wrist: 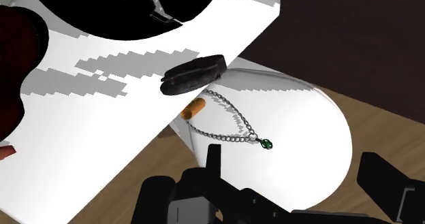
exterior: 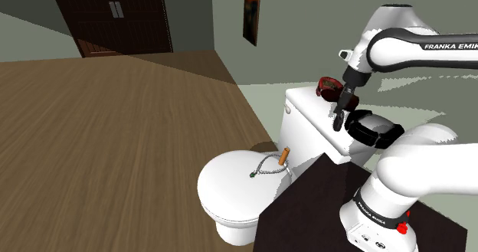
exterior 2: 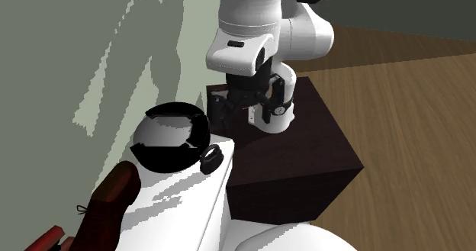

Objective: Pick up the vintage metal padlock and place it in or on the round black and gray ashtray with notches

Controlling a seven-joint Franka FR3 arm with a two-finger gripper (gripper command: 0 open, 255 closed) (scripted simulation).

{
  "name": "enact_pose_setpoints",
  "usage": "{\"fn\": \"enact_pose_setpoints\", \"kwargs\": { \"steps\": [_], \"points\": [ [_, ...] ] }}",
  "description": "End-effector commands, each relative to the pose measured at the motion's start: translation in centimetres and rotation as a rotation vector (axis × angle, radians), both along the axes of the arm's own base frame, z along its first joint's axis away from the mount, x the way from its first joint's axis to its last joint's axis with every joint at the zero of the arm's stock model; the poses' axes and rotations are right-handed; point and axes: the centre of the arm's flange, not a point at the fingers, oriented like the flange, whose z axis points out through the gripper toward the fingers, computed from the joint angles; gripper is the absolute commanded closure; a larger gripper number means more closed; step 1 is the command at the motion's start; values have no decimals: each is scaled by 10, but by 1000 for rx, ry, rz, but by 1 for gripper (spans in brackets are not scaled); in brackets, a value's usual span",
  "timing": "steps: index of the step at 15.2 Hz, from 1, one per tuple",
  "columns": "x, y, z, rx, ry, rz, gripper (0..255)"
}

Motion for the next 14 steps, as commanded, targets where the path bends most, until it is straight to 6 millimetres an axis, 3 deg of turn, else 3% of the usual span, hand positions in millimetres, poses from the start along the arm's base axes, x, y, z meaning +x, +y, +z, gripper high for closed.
{"fn": "enact_pose_setpoints", "kwargs": {
  "steps": [1, 6, 14],
  "points": [
    [-3, -24, -12, -13, -5, 48, 0],
    [-5, -75, -42, -38, -16, 149, 0],
    [0, -76, -82, -38, -16, 149, 0]
  ]
}}
